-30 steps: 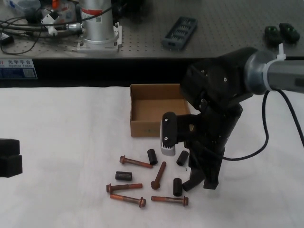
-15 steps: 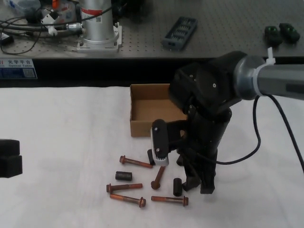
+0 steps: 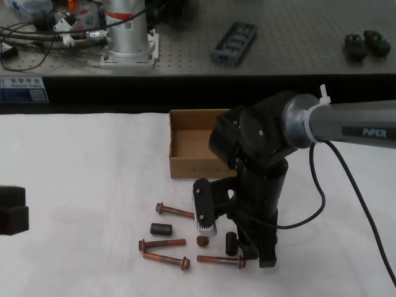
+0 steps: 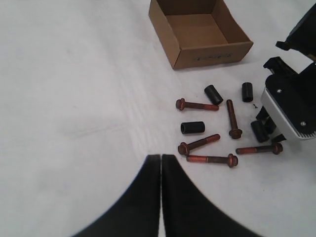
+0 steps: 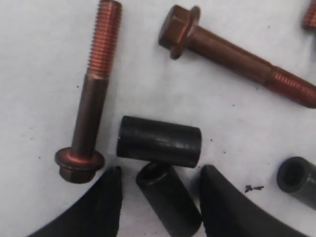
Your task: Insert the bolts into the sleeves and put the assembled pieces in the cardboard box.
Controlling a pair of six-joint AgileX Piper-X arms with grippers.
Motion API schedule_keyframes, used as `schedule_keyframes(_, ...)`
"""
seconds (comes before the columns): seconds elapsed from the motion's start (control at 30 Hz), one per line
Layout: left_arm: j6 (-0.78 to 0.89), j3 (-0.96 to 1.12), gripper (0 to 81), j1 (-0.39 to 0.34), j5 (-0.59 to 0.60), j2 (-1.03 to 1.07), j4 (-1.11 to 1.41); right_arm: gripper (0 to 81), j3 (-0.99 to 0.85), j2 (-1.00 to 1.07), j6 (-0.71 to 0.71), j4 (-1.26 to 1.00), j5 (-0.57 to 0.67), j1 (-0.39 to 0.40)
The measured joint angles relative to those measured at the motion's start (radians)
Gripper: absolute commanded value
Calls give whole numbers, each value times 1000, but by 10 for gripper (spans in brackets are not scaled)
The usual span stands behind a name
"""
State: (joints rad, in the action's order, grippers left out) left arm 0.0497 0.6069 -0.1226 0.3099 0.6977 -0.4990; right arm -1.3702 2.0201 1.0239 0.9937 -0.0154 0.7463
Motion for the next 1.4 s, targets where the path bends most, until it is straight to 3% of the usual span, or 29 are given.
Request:
schedule_keyframes(0.17, 0, 0, 6, 0, 0, 0, -44, 23, 0, 0, 2, 4, 0, 0)
schedule_keyframes(0.5, -115, 0, 6, 0, 60, 0, -52, 28, -2, 0, -231, 48, 15, 0)
schedule_keyframes(0.6, -302, 0, 6, -14, 212, 0, -52, 28, -2, -8, -341, 73, 107, -4)
schedule_keyframes(0.87, -408, 0, 6, -60, 233, 0, -52, 28, -2, -126, -555, 47, 216, -6)
schedule_keyframes(1.23, -456, 7, 6, -183, 224, 88, -54, 28, 16, -383, -720, 27, 143, -14)
schedule_keyframes(1.4, -533, 92, 6, -278, 173, 240, -109, 28, 75, -481, -784, 14, 136, -40)
